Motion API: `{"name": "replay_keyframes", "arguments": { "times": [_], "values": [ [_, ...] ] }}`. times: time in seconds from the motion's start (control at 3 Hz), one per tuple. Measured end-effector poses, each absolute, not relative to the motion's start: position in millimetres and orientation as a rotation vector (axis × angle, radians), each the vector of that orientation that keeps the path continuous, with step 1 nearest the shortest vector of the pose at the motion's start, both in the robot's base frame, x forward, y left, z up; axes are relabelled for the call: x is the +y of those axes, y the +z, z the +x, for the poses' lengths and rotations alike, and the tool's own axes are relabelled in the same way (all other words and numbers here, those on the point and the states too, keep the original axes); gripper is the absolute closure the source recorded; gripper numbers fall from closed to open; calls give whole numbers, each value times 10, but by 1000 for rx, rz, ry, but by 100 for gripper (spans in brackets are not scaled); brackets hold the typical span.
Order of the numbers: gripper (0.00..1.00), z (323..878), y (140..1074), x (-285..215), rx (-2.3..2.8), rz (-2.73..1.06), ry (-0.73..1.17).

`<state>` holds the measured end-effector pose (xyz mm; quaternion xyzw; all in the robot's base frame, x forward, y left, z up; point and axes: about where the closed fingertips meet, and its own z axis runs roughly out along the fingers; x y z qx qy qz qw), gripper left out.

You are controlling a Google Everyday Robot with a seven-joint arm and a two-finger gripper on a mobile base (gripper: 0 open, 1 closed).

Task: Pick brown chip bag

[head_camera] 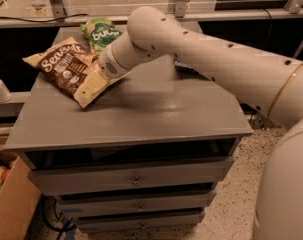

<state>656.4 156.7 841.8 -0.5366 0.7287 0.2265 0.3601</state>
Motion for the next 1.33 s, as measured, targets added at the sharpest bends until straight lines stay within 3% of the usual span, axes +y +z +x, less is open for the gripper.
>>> {"name": "replay_keyframes", "arguments": {
  "times": [0.33,1.33],
  "values": [
    [18,6608,8343,1769,1891,-1370,618],
    [88,6591,8493,1594,1904,-1303,603]
  ]
}}
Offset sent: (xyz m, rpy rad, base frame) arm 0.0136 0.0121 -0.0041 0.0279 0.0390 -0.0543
